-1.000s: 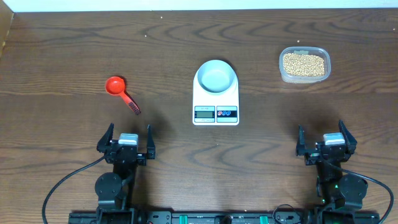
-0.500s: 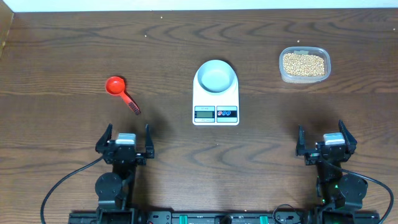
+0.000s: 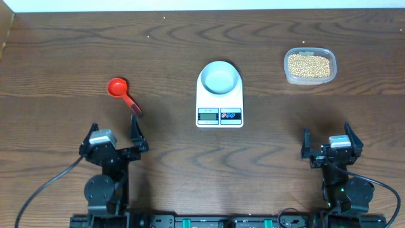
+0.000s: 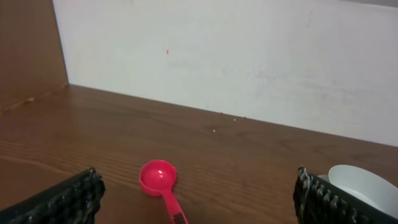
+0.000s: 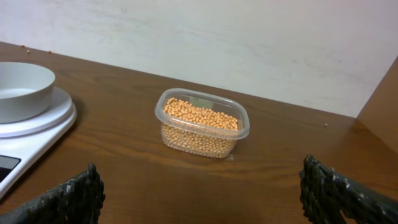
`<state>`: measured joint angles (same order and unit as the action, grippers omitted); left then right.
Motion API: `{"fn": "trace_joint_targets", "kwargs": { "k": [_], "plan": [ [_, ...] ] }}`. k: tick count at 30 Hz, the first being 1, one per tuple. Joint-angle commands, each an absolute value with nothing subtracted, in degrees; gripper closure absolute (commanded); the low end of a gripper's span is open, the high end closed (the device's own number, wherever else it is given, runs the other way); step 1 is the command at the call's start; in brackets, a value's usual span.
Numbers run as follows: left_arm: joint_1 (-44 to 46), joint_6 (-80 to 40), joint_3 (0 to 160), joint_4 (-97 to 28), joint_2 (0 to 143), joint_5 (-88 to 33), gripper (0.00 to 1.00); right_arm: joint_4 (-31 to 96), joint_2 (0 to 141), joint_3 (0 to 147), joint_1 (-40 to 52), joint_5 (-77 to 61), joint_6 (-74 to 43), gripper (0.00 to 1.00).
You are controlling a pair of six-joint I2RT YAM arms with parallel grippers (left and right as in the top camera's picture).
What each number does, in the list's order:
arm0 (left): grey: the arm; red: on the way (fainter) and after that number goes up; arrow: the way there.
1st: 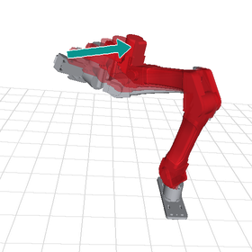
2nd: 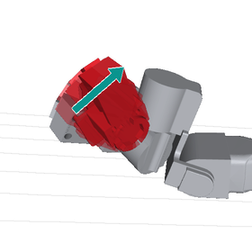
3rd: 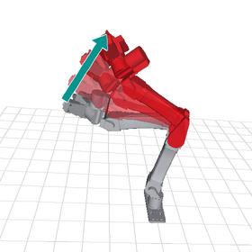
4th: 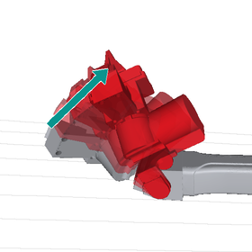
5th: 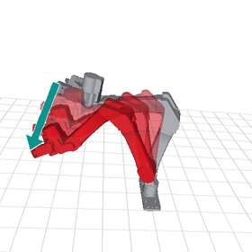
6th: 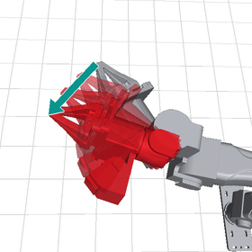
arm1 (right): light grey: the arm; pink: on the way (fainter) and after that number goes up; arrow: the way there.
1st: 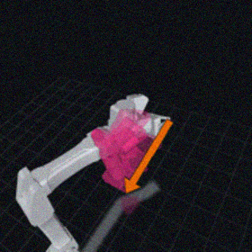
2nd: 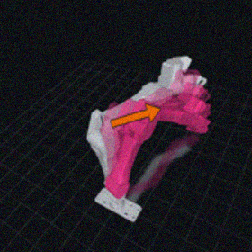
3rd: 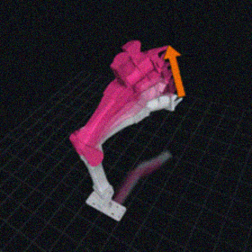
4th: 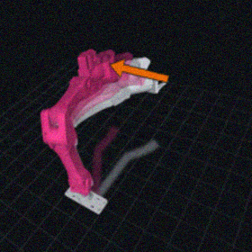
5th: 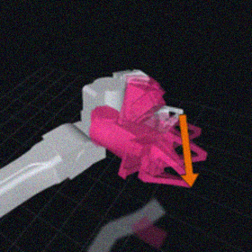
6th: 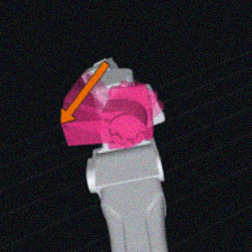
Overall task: Scoop item into bowl and weigh 50g on scale
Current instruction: 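Move the left gripper forward over the red scoop handle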
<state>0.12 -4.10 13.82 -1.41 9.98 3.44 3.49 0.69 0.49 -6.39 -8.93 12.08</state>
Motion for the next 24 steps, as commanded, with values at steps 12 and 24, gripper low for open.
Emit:
{"fn": "trace_joint_targets", "kwargs": {
  "k": [12, 24],
  "plan": [
    [0.3, -4.4, 40.1, -7.3, 50.3, 4.6, 0.01, 3.6, 0.4, 0.3, -5.9, -8.5, 11.2, 0.01],
    [-1.0, -1.8, 61.3, -32.2, 68.2, 4.6, 0.01, 3.6, 0.4, 0.3, -5.9, -8.5, 11.2, 0.01]
  ]
}}
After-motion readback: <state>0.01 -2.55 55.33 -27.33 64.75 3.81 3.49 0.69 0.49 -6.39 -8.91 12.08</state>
